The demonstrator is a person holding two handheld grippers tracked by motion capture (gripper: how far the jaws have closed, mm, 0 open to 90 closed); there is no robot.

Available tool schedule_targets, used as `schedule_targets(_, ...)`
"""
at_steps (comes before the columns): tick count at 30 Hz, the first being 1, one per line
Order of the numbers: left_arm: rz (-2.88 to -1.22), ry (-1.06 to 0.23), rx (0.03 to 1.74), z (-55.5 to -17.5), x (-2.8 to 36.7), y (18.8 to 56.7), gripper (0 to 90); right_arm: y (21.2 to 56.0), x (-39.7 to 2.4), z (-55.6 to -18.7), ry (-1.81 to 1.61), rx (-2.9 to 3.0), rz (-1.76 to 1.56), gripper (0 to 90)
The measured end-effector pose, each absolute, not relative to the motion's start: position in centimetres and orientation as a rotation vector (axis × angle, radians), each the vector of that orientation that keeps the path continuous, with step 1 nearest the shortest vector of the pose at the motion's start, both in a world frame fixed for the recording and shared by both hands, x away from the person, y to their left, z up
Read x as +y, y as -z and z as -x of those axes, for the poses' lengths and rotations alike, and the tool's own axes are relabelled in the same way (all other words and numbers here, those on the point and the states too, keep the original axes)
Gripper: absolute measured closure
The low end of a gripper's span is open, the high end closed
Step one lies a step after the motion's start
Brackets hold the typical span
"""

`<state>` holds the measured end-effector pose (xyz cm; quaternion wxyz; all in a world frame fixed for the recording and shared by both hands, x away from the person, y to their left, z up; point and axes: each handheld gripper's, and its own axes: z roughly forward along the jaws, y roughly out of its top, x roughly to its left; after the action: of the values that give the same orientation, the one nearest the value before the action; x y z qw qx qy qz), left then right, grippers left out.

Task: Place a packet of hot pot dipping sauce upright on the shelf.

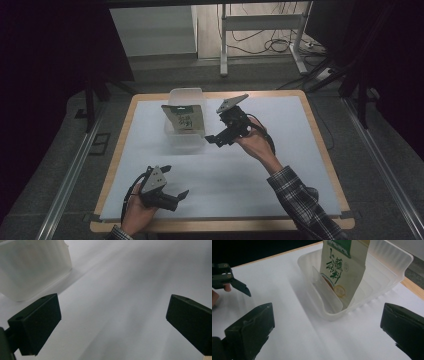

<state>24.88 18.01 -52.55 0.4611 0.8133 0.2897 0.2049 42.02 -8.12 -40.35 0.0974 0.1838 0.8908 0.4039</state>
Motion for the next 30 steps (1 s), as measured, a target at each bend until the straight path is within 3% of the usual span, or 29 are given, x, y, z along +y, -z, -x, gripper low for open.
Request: schedule_targets(30,-2.004,-0.513,0.701,-24.7,17.9,52.5,0.0,42.7,-13.4,-38.9,-1.239,2.581,-0.646,0.0)
